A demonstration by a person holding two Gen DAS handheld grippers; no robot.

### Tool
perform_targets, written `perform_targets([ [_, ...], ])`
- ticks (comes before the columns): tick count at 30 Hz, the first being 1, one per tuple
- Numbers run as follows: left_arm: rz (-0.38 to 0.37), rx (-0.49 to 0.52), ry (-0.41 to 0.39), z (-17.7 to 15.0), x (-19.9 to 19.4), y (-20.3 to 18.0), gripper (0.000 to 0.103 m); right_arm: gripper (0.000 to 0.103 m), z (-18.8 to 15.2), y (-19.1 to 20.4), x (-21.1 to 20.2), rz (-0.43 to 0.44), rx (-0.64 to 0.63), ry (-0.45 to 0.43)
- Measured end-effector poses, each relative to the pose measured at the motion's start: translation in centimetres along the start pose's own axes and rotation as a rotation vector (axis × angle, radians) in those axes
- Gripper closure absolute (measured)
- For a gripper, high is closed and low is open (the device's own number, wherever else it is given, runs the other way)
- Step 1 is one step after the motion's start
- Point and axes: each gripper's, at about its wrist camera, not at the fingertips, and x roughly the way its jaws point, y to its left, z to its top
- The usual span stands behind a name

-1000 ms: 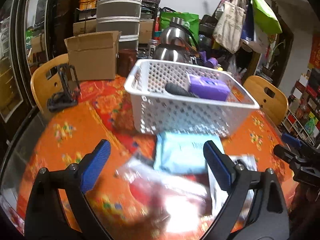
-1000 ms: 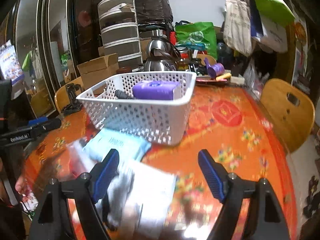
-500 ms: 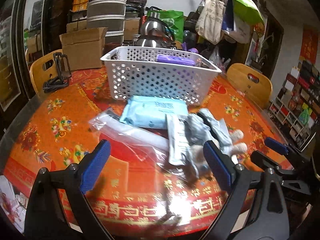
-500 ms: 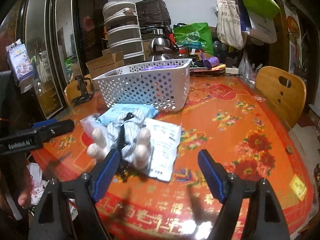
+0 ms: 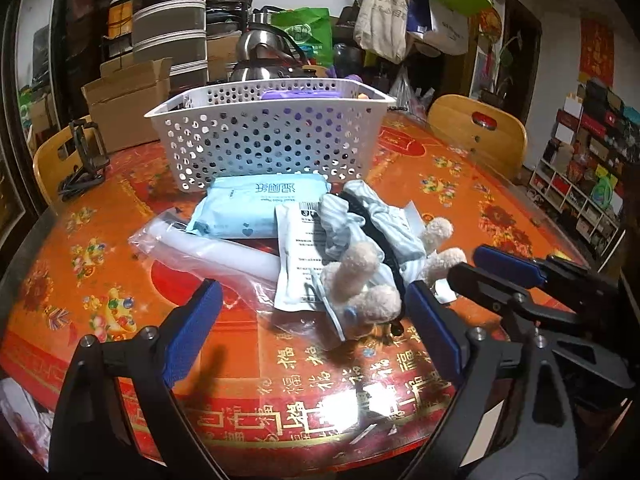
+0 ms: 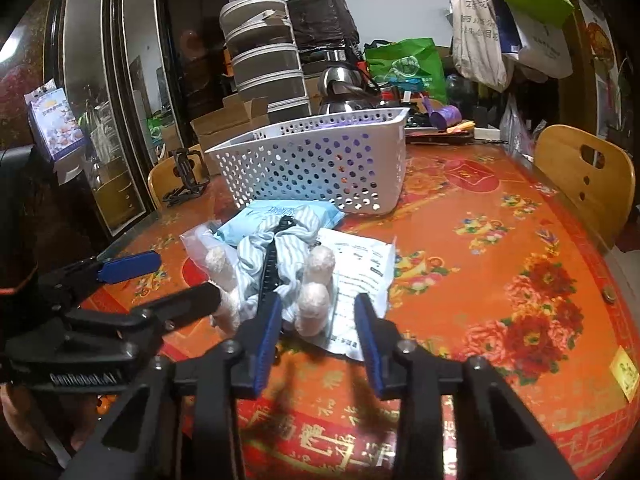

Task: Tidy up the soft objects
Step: 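Grasp the white cotton gloves with the left gripper while the right gripper grasps them too, then carry the white gloves with both grippers over the basket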

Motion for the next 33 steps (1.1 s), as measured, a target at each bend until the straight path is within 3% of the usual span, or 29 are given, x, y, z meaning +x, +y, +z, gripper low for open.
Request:
perform_targets([
  [4, -0.004, 0.013, 0.016, -0.2, 0.7, -0.2, 0.036, 0.085, 0.1, 0.4, 0.7, 0.002, -0.008, 0.009],
  [6, -0.013, 0.013, 0.022, -0.2, 1.0, -0.1, 0.044, 0.086, 0.2, 0.5, 0.9, 0.0, -0.012, 0.013],
  [8, -0.019, 0.021, 0.026, -0.4, 1.1, -0.2, 0.059, 0.088, 0.2, 0.5, 1.1, 0.003, -0.013, 0.018],
  [10, -0.05, 0.023, 0.039, -0.5, 1.4, -0.3, 0.08, 0.09, 0.2, 0.6, 1.2, 0.003, -0.018, 0.024],
  [12, -0.078, 0.022, 0.042, -0.7, 1.4, -0.3, 0.088, 0.091, 0.1, 0.7, 1.2, -0.004, -0.025, 0.023],
  [26, -0.164, -0.01, -0.12, 0.6, -3.2, 3.0, 0.09, 0.093, 2.2, 3.0, -1.5, 0.02, -0.054, -0.073],
  [33, -0.191, -0.052, -0.144, 1.8, -4.4, 5.8, 0.091, 0.093, 4.0, 4.6, -1.3, 0.042, -0.086, -0.077],
])
